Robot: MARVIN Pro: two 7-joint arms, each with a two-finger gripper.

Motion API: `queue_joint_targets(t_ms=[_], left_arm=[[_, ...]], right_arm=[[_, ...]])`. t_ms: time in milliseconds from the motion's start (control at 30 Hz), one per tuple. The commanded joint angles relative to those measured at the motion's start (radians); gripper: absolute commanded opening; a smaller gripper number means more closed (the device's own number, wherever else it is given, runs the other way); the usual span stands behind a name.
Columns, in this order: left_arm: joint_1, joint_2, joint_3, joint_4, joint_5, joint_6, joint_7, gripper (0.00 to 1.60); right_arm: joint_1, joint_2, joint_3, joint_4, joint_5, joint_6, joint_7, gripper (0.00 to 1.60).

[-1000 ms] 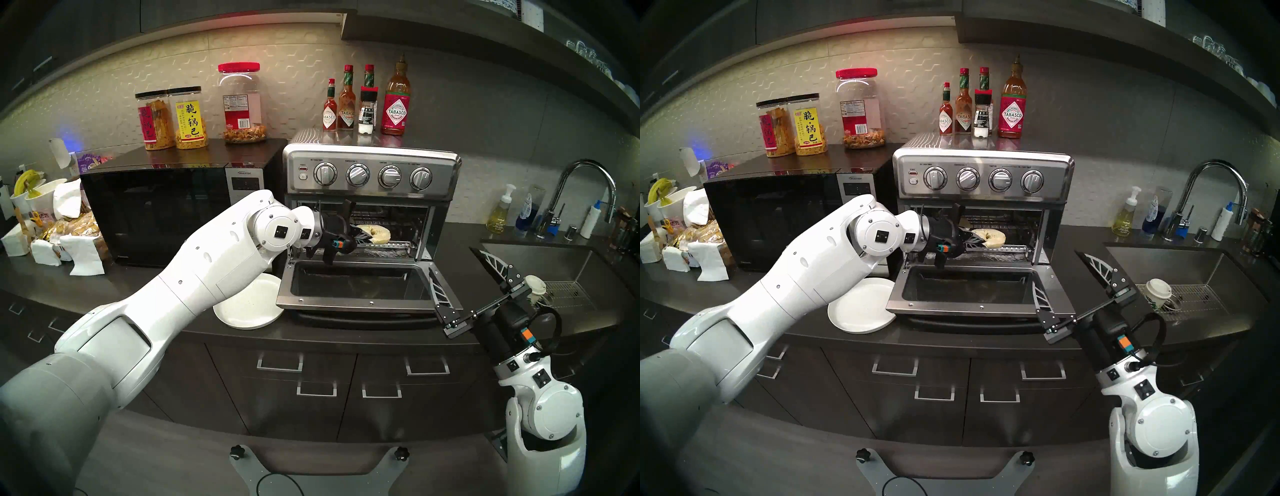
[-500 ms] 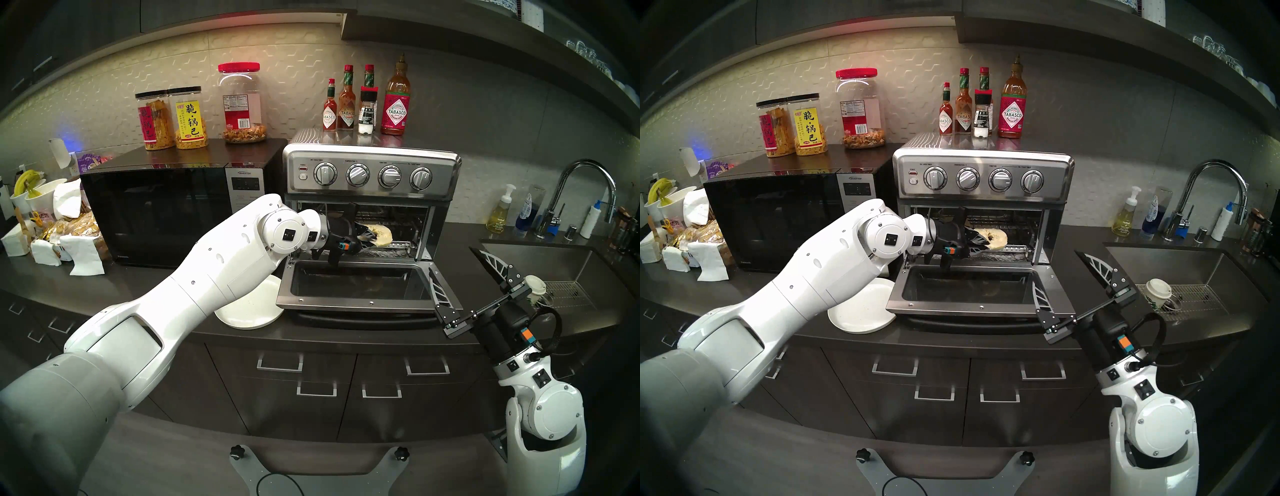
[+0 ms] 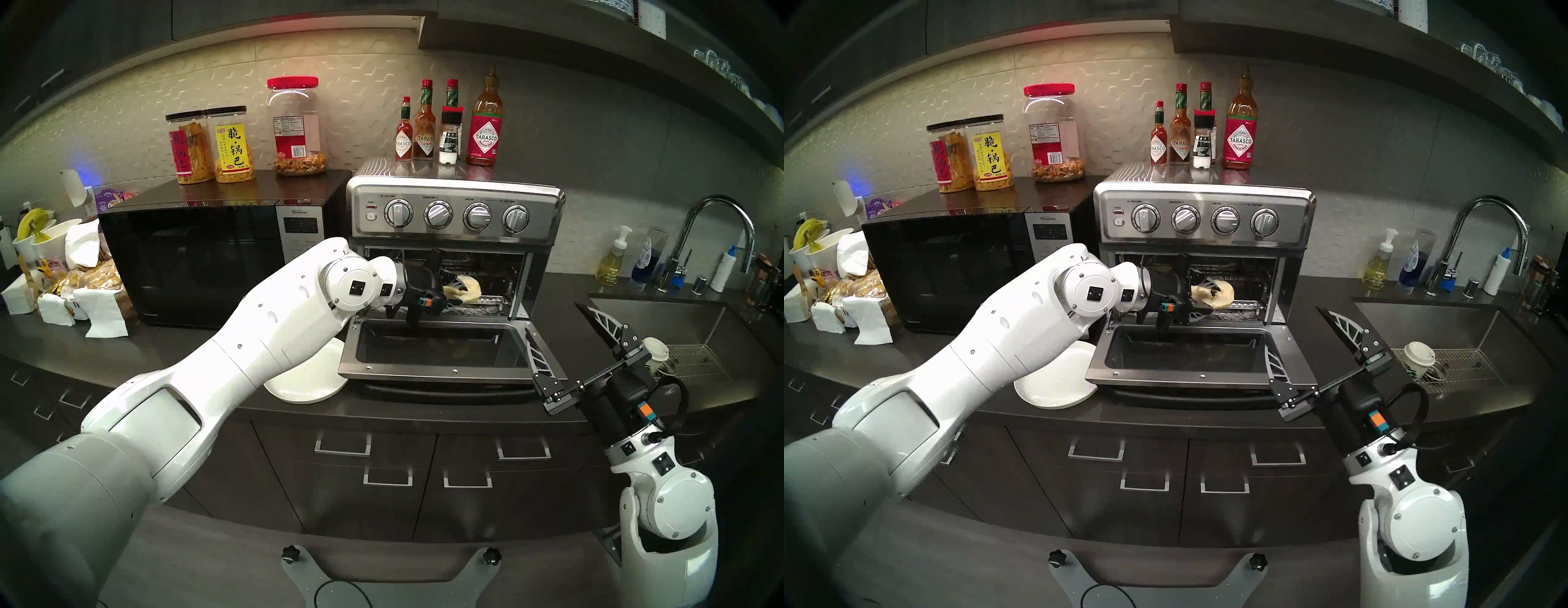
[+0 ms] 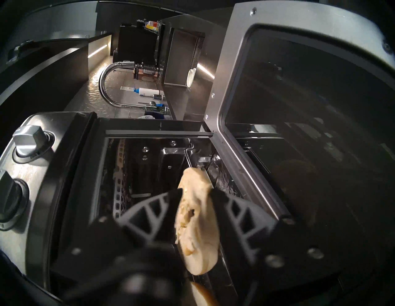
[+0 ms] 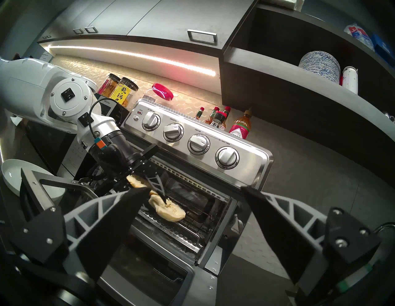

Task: Open the oven and place the bagel inside on the rack

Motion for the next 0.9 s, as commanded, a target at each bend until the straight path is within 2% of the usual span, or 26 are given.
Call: queue_joint_targets(t_ms=[0, 200, 233, 267, 300, 433, 867], left_arm=[[-0.014, 0.001, -0.011, -0.028, -0.009, 0.001, -0.006, 0.52], [-0.01, 0.0, -0.009, -0.027, -0.009, 0.0, -0.011, 0.5], [-0.011, -0.001, -0.009, -0.021, -0.009, -0.001, -0.01, 0.45], [-0.013, -0.004, -0.01, -0.014, -0.007, -0.001, -0.007, 0.15], [-0.014, -0.006, -0.01, -0.009, -0.006, -0.003, -0.006, 0.09], [-0.021, -0.014, -0.012, 0.017, -0.002, -0.008, 0.003, 0.0], [-0.051, -0.028, -0.028, 0.085, 0.011, -0.022, 0.035, 0.0]], right_arm=[[0.002, 0.002, -0.001, -0.022, 0.005, -0.005, 0.002, 1.6], [0.002, 0.002, -0.001, -0.022, 0.006, -0.005, 0.002, 1.6], [0.002, 0.002, -0.001, -0.022, 0.006, -0.005, 0.002, 1.6], [0.002, 0.002, -0.001, -0.022, 0.006, -0.005, 0.002, 1.6], [0.002, 0.002, -0.001, -0.022, 0.006, -0.005, 0.002, 1.6], [0.002, 0.002, -0.001, -0.022, 0.005, -0.005, 0.002, 1.6], [0.002, 0.002, -0.001, -0.021, 0.005, -0.005, 0.002, 1.6]])
